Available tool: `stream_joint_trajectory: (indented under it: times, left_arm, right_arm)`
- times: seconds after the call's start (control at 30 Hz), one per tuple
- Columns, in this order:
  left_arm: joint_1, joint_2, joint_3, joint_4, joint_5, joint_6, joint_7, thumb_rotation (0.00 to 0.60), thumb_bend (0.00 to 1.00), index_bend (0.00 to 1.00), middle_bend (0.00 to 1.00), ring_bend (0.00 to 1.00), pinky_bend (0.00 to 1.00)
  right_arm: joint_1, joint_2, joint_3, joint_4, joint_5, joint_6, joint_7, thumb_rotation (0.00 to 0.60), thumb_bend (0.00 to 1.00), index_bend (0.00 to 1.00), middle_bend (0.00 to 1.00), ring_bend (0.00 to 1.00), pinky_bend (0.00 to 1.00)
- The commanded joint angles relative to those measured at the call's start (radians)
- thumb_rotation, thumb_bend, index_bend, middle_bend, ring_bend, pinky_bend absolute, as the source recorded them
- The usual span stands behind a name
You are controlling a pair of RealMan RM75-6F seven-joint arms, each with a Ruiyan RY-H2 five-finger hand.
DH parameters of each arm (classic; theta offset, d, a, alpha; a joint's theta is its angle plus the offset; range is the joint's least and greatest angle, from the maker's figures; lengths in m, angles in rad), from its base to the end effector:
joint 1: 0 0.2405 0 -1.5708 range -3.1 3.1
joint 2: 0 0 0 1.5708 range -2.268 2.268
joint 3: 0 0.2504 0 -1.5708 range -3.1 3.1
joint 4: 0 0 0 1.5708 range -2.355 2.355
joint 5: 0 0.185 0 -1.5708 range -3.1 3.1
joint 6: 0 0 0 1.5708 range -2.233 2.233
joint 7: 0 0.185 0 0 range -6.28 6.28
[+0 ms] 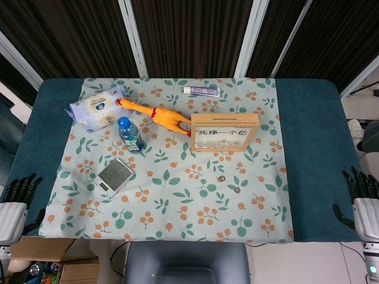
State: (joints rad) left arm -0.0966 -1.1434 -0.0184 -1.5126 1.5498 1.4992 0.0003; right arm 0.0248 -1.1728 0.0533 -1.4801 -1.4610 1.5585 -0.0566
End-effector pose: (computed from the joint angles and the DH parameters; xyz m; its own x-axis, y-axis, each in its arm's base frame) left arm -0.3028 0.2183 0.1739 0.4679 0.0081 0.8837 0.8822 -0.0633 -0.4665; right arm -0.3278 -0.2016 0.1910 0.5160 0.0471 0.8553 -0.8547 0.0952 0.5104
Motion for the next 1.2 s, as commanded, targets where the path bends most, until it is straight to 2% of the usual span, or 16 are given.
stream_joint_trajectory:
  times: [0.03, 0.53, 0.8, 1.0, 1.2]
  left_arm:
    - [0.001, -0.003, -0.002, 0.0, -0.001, 0.004, 0.001, 0.6, 0.41, 0.0, 0.0, 0.0, 0.0]
    - [0.0, -0.003, -0.004, -0.014, 0.005, 0.01, 0.019, 0.6, 0.41, 0.0, 0.0, 0.0, 0.0]
    - [-0.004, -0.005, -0.004, -0.019, 0.008, 0.007, 0.02, 0.6, 0.41, 0.0, 0.0, 0.0, 0.0]
    - [-0.008, -0.011, -0.003, -0.009, 0.008, -0.001, 0.015, 0.6, 0.41, 0.0, 0.0, 0.0, 0.0]
    - [-0.01, -0.014, -0.002, -0.004, 0.014, 0.002, 0.012, 0.6, 0.41, 0.0, 0.0, 0.0, 0.0]
  right_arm:
    - [0.0, 0.001, 0.003, -0.002, 0.0, -0.001, -0.001, 0.6, 0.47, 0.0, 0.0, 0.0, 0.0]
    - [0.0, -0.006, 0.013, 0.003, -0.003, -0.012, -0.002, 0.6, 0.47, 0.0, 0.0, 0.0, 0.0]
    - [0.039, -0.011, 0.015, -0.079, -0.065, -0.026, -0.069, 0.6, 0.47, 0.0, 0.0, 0.0, 0.0]
    - [0.1, -0.054, 0.018, -0.121, -0.093, -0.098, -0.167, 0.6, 0.47, 0.0, 0.0, 0.0, 0.0]
    - [0.16, -0.124, -0.003, -0.104, -0.091, -0.212, -0.201, 0.6, 0.47, 0.0, 0.0, 0.0, 0.0]
